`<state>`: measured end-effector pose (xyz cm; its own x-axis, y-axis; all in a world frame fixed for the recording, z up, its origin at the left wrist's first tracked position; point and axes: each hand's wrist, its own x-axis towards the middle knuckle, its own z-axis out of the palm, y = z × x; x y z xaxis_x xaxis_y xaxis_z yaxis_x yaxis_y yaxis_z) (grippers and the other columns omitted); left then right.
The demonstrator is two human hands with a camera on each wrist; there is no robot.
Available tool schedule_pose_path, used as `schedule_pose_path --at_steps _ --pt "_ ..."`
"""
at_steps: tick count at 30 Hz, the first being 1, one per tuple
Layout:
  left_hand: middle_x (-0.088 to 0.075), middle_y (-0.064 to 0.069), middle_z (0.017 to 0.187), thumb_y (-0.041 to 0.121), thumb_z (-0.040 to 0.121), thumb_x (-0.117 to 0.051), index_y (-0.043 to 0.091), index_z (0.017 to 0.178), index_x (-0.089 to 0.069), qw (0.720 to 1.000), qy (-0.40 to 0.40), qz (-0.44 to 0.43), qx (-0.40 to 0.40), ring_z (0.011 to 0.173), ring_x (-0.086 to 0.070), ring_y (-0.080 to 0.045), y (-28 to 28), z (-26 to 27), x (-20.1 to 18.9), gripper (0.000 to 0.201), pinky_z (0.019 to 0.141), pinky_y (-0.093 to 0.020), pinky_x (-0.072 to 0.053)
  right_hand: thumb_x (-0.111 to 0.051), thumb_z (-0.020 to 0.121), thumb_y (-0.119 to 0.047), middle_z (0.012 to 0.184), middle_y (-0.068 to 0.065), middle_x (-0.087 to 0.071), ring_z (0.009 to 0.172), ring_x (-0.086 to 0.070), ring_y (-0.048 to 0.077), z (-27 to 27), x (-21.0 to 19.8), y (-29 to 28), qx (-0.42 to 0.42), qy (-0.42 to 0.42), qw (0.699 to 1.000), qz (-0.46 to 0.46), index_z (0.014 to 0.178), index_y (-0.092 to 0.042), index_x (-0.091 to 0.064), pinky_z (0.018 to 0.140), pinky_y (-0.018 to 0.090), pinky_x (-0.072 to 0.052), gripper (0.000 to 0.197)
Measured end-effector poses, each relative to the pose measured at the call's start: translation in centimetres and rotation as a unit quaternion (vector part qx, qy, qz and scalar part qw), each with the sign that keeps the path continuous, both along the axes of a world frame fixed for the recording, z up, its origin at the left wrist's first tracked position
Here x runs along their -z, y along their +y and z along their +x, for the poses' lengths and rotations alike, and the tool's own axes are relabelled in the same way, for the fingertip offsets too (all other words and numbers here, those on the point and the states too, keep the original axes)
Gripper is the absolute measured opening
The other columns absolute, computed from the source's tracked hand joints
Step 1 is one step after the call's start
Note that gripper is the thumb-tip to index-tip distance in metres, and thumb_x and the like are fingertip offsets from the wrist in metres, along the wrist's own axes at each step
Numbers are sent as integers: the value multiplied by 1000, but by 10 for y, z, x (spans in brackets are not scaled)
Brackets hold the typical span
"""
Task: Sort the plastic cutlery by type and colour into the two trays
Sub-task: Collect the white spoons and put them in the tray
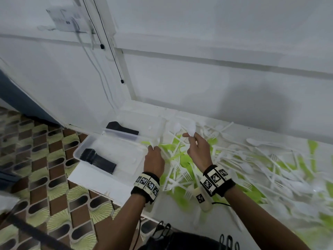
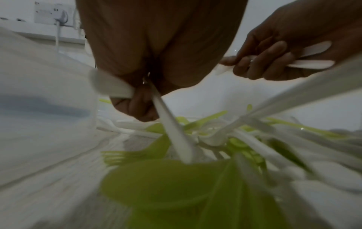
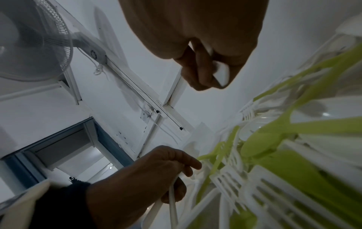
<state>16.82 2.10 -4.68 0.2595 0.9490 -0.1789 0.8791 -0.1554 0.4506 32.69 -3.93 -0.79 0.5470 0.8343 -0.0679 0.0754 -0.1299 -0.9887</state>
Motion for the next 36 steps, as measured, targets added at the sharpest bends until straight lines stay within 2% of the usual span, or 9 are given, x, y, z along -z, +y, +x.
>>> schedule_pose_path --at_steps 3,7,10,12,17,23,27,32,36 --pt "-36 -24 141 -10 91 -43 -2 125 -48 999 46 -10 16 96 -63 -46 2 6 7 35 74 -42 -42 -43 104 -11 79 -15 -62 48 -34 17 5 5 -5 1 -39 999 -3 103 -11 -71 50 29 -35 28" --pt "-35 -23 143 -8 94 -43 1 129 -45 994 102 -10 42 102 -65 -42 2 10 15 37 83 -42 -47 -44 105 -12 89 -13 -66 54 -45 21 14 7 -12 -4 -62 998 -9 108 -15 -72 54 30 -41 29" --pt "-40 -19 137 -8 95 -41 2 127 -48 992 116 -3 47 105 -63 -41 6 8 16 33 85 -43 -47 -44 105 -11 85 -19 -64 54 -42 21 18 7 -13 -1 -51 999 -12 109 -12 -72 54 31 -40 28" --pt "-45 -18 133 -7 96 -41 3 122 -50 990 127 1 58 107 -61 -40 8 6 16 30 86 -43 -47 -44 105 -12 78 -22 -64 52 -42 16 20 8 -14 -5 -50 999 -15 107 -10 -72 56 31 -41 28" --pt "-48 -14 123 -5 95 -44 5 109 -53 980 166 25 109 99 -61 -36 9 4 9 19 76 -40 -47 -44 106 -12 67 -33 -60 57 -53 -5 20 10 -16 -27 -52 998 -12 104 -6 -71 60 13 -39 27" --pt "-50 -13 120 0 97 -46 7 118 -48 962 198 41 183 101 -60 -36 18 -3 -1 22 73 -40 -44 -45 104 -14 73 -17 -65 55 -42 21 13 12 -9 -32 -53 998 -3 100 -13 -72 55 30 -38 27" --pt "-56 -17 108 10 99 -44 7 116 -47 970 121 77 198 92 -61 -42 19 -2 -12 18 65 -40 -39 -45 103 -13 71 -34 -62 54 -42 23 9 14 -4 -38 -54 998 -12 99 -1 -68 54 31 -39 26" --pt "-59 -13 76 21 92 -57 10 100 -50 972 -42 150 174 71 -57 -38 20 0 -39 16 61 -40 -39 -48 98 -15 58 -7 -48 51 -43 16 4 18 -3 -27 -49 998 -25 92 -23 -73 55 29 -39 27" --pt "-49 2 55 16 86 -57 17 87 -44 959 -196 173 107 52 -47 -15 17 1 -64 14 55 -29 -37 -50 99 -16 47 -11 -41 43 -39 12 -2 16 -6 -55 -11 997 -54 89 -23 -74 48 27 -36 27"
